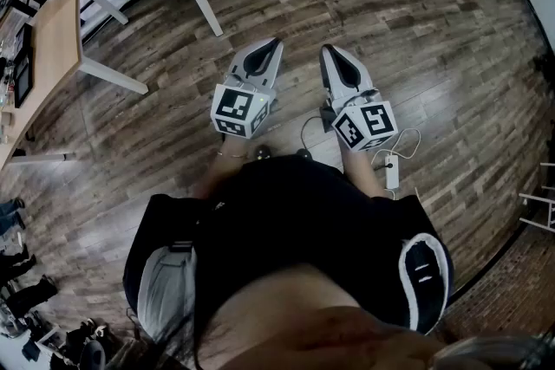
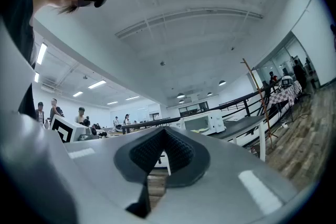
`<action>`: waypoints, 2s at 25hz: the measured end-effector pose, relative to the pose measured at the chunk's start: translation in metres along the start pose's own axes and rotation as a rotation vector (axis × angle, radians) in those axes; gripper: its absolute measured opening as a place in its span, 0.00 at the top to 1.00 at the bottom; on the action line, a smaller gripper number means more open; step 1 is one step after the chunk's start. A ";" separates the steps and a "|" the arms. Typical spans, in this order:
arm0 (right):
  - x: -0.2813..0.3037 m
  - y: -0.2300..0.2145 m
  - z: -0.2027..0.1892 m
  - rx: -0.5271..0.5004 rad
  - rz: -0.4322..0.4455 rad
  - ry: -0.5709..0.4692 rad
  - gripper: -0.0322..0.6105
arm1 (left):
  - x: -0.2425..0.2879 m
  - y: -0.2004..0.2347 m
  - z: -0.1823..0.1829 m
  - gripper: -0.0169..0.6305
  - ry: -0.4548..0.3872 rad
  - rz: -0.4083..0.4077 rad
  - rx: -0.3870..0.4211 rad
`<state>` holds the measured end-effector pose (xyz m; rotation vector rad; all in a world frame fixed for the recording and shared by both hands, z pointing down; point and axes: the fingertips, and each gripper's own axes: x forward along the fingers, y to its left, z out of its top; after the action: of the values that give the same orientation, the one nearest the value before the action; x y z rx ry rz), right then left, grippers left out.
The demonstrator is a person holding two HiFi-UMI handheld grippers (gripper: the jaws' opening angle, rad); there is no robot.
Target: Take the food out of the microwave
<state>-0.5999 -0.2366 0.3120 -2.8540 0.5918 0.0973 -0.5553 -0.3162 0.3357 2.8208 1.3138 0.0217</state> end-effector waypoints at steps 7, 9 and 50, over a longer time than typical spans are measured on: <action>-0.002 0.004 0.001 -0.008 0.004 -0.002 0.95 | -0.003 -0.001 0.003 0.96 -0.006 0.003 -0.001; -0.002 0.002 0.002 -0.010 0.004 -0.002 0.95 | -0.002 -0.001 0.003 0.96 -0.006 0.004 -0.002; -0.078 -0.075 0.016 0.034 0.009 -0.079 0.95 | 0.041 -0.090 0.005 0.96 0.014 0.019 0.070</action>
<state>-0.6416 -0.1361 0.3205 -2.8005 0.5843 0.1987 -0.5976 -0.2275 0.3273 2.8957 1.3159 -0.0045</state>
